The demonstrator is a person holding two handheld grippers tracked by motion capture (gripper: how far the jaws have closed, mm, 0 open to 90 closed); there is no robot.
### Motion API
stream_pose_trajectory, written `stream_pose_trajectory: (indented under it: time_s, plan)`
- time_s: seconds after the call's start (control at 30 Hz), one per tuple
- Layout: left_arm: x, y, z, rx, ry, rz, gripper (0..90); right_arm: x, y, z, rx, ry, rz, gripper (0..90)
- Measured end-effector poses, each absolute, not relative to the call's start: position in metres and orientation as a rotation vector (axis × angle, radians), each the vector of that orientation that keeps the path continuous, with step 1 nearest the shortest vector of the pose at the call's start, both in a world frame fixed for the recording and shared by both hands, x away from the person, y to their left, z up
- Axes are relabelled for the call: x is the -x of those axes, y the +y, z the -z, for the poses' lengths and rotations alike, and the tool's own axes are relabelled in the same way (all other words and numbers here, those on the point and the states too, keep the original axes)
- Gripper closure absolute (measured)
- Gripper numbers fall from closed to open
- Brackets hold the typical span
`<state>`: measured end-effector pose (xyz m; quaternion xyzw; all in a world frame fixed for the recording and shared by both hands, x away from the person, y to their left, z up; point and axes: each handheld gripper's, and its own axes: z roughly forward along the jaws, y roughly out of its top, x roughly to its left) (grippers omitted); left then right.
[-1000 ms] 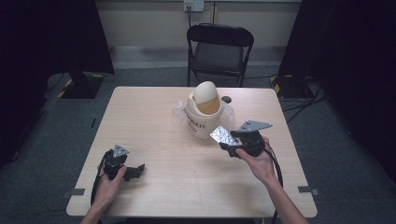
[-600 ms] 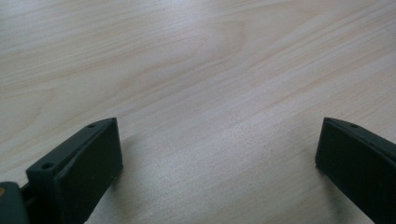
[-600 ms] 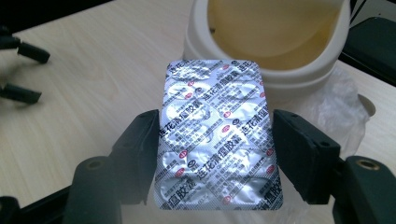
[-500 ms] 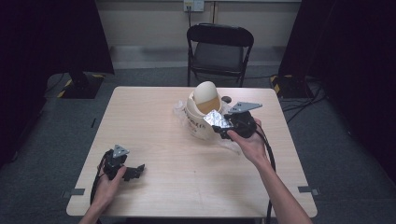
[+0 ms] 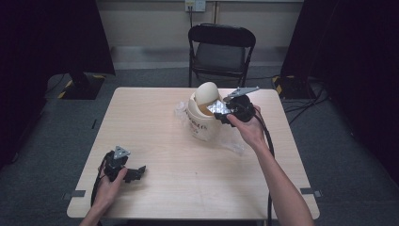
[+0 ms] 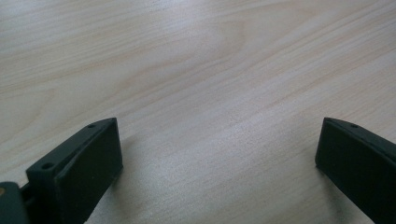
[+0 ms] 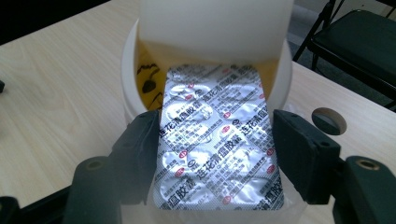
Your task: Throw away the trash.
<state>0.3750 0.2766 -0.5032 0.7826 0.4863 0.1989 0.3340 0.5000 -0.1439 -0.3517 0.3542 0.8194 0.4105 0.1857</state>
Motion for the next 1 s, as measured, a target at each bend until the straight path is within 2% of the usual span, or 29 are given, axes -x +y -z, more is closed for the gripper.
stream_pose_trajectory:
  time_s: [0.6,1.0]
  plan:
    - [-0.375,0.277,0.503,-2.043,1.269,-0.519,0.0,-0.517,-0.128,0.347,-1.005,2.315,-1.178,34.2]
    - [-0.375,0.277,0.503,-2.043,1.269,-0.52,0.0,-0.526,-0.111,0.359,-1.012,2.343,-1.175,34.2]
